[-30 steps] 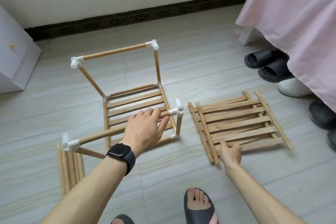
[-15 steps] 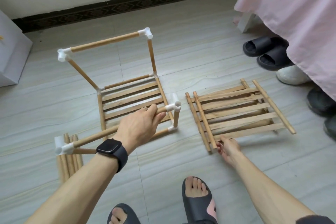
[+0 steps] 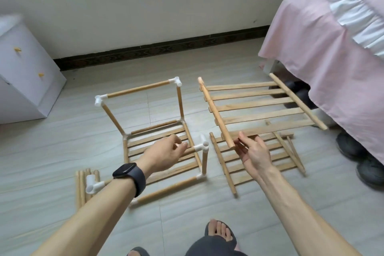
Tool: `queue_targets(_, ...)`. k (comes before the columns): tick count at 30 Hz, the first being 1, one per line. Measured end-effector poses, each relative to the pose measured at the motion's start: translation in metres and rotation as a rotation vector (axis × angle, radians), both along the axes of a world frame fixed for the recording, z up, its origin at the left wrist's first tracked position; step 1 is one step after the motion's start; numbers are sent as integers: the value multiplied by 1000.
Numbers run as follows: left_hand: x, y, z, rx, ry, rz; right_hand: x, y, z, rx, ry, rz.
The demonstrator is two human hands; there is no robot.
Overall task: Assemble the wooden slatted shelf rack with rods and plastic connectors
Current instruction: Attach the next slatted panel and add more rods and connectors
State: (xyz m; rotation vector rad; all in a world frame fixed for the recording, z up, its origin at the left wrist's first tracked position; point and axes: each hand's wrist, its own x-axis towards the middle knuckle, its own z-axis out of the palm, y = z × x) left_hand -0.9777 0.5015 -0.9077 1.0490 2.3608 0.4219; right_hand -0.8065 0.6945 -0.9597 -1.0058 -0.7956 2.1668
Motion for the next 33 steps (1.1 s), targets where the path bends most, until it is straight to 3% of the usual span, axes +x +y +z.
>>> queue_targets(2, -2, -7, 18, 123, -115, 110, -15, -21, 26, 48, 54, 72)
queue_targets(5, -3, -16, 42, 409, -472, 362, -40, -58, 56, 163, 93, 222)
queue_targets(8, -2, -19, 59, 683, -623, 582, -69, -98, 71, 236, 134, 349)
queue_targets(10, -4, -22, 66, 854, -630, 863, -87, -123, 78, 251, 164, 439)
queue_targets(14, -20, -52, 72, 989, -349, 1240, -96, -149, 90, 423, 71, 716)
queue_targets(16, -31, -81, 68, 883, -123, 1254, -86, -147, 89, 559, -10, 728)
queue_targets(18, -41, -113, 60, 755, 84, 1224, -72, -130, 84, 828, -116, 528)
queue_targets(20, -49, -141, 51, 708, 162, 1198, -62, -103, 80, 1068, -264, 277)
queue_targets(22, -55, -163, 41, 685, 178, 1179, -61, -73, 72, 1160, -438, 183)
queue_targets(25, -59, -176, 32, 741, 93, 1177, -70, -40, 55, 1015, -625, 421)
queue_targets(28, -55, -171, 26, 840, -46, 1168, -77, -35, 36, 807, -551, 686)
queue_targets(33, -61, -155, 18, 963, -211, 1117, -81, -35, 25, 840, -515, 738)
